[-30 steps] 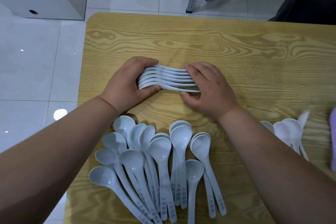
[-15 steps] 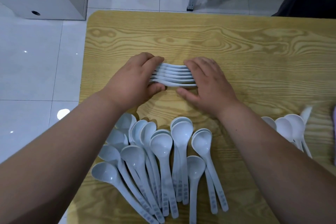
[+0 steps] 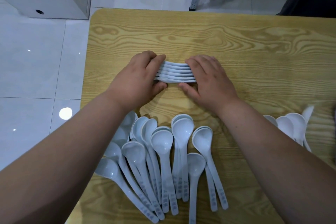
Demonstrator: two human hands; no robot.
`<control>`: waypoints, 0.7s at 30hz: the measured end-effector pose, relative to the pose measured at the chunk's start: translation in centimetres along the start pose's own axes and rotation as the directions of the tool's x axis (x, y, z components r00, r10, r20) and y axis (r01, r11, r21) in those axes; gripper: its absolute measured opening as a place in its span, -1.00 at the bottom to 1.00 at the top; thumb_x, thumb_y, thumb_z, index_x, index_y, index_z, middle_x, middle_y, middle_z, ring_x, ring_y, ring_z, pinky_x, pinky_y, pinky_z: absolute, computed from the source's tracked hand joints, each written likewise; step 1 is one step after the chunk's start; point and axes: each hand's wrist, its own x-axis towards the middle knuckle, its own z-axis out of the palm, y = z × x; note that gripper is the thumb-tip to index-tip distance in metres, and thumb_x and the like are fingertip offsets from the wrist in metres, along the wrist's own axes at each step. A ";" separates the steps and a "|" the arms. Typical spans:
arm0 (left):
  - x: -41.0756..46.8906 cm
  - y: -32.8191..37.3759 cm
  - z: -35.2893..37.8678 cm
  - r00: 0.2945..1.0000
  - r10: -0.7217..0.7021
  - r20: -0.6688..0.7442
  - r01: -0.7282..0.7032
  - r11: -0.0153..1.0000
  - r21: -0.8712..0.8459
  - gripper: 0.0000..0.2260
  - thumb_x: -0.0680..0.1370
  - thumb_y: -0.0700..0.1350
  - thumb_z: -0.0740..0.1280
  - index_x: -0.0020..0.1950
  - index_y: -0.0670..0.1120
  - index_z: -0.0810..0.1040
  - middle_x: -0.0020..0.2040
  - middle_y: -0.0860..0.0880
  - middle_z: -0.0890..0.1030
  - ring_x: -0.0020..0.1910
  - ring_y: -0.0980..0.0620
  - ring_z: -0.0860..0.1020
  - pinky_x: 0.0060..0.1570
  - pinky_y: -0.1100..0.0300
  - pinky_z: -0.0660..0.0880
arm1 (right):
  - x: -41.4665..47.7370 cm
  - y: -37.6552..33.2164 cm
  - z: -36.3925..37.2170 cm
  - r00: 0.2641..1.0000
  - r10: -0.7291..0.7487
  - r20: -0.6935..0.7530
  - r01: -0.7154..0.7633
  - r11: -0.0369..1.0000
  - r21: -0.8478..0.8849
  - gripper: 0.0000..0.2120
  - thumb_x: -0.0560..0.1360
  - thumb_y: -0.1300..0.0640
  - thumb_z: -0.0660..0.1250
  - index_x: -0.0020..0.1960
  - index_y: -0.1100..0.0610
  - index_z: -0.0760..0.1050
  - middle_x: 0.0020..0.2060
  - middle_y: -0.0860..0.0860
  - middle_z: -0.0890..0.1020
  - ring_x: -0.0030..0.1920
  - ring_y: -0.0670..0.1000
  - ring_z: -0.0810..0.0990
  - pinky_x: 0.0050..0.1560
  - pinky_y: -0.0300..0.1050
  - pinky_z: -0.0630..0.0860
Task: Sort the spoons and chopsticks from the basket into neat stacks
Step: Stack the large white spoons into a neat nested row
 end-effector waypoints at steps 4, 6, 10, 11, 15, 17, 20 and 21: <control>-0.3 0.3 -0.5 0.999 0.021 -0.033 -0.020 1.000 0.016 -0.40 0.48 0.06 0.39 0.43 -0.24 0.44 0.25 -0.28 0.47 0.14 -0.28 0.50 0.22 -0.10 0.43 | -0.2 0.2 -0.2 0.999 -0.002 0.043 0.002 1.000 -0.002 -0.36 0.58 -0.23 0.19 0.45 0.22 0.39 0.34 0.15 0.49 0.39 0.20 0.41 0.47 0.20 0.26; -0.2 0.3 -0.7 1.000 0.010 -0.018 -0.010 1.000 -0.011 -0.40 0.47 0.08 0.37 0.43 -0.22 0.45 0.23 -0.27 0.47 0.12 -0.27 0.50 0.20 -0.09 0.45 | 0.0 0.4 -0.4 0.997 -0.003 0.072 0.002 1.000 0.011 -0.35 0.58 -0.25 0.18 0.46 0.21 0.38 0.35 0.14 0.48 0.40 0.18 0.40 0.46 0.21 0.27; 0.2 0.3 -1.0 0.999 -0.027 0.019 0.028 0.999 -0.044 -0.37 0.45 0.11 0.37 0.43 -0.20 0.45 0.23 -0.25 0.47 0.12 -0.26 0.51 0.19 -0.07 0.46 | 0.2 0.6 -0.7 0.998 -0.014 0.054 0.014 1.000 0.015 -0.36 0.57 -0.24 0.17 0.43 0.22 0.41 0.33 0.14 0.51 0.37 0.18 0.42 0.45 0.13 0.29; 0.2 0.4 -1.1 0.999 -0.030 0.023 0.030 0.999 -0.034 -0.36 0.45 0.11 0.36 0.44 -0.21 0.44 0.24 -0.25 0.47 0.13 -0.27 0.51 0.19 -0.08 0.46 | 0.2 0.5 -0.7 0.999 -0.017 0.041 0.016 1.000 0.007 -0.36 0.57 -0.24 0.17 0.43 0.22 0.41 0.32 0.15 0.51 0.36 0.19 0.42 0.45 0.13 0.29; 0.0 0.8 -0.9 1.000 0.001 0.026 -0.003 0.998 0.070 -0.30 0.45 0.15 0.34 0.45 -0.27 0.40 0.29 -0.30 0.47 0.25 -0.31 0.46 0.31 -0.11 0.38 | 0.0 0.4 -0.6 0.996 0.002 0.088 0.000 1.000 -0.023 -0.28 0.55 -0.27 0.16 0.51 0.21 0.32 0.39 0.16 0.46 0.42 0.20 0.37 0.48 0.19 0.25; -0.1 0.8 -0.9 0.999 0.035 0.017 -0.037 0.991 0.131 -0.30 0.46 0.14 0.36 0.45 -0.28 0.39 0.34 -0.31 0.45 0.33 -0.34 0.41 0.37 -0.17 0.34 | 0.1 0.5 -0.8 0.990 0.021 0.141 -0.017 0.999 -0.032 -0.23 0.53 -0.31 0.13 0.56 0.18 0.25 0.45 0.15 0.40 0.48 0.19 0.31 0.51 0.22 0.19; -0.2 0.6 -0.7 0.997 0.073 0.019 -0.076 0.976 0.206 -0.31 0.47 0.14 0.36 0.44 -0.30 0.40 0.35 -0.32 0.46 0.38 -0.37 0.38 0.42 -0.19 0.30 | 0.4 0.5 -1.3 0.972 0.043 0.233 -0.029 0.998 -0.060 -0.17 0.51 -0.37 0.06 0.61 0.13 0.12 0.54 0.11 0.27 0.56 0.16 0.19 0.55 0.21 0.09; -0.1 0.5 -0.7 0.997 0.068 0.027 -0.072 0.974 0.216 -0.29 0.48 0.16 0.35 0.45 -0.30 0.39 0.36 -0.32 0.45 0.41 -0.36 0.36 0.43 -0.20 0.29 | 0.5 0.5 -1.4 0.964 0.046 0.260 -0.028 0.997 -0.073 -0.15 0.50 -0.38 0.04 0.62 0.12 0.09 0.56 0.10 0.24 0.57 0.14 0.15 0.56 0.20 0.07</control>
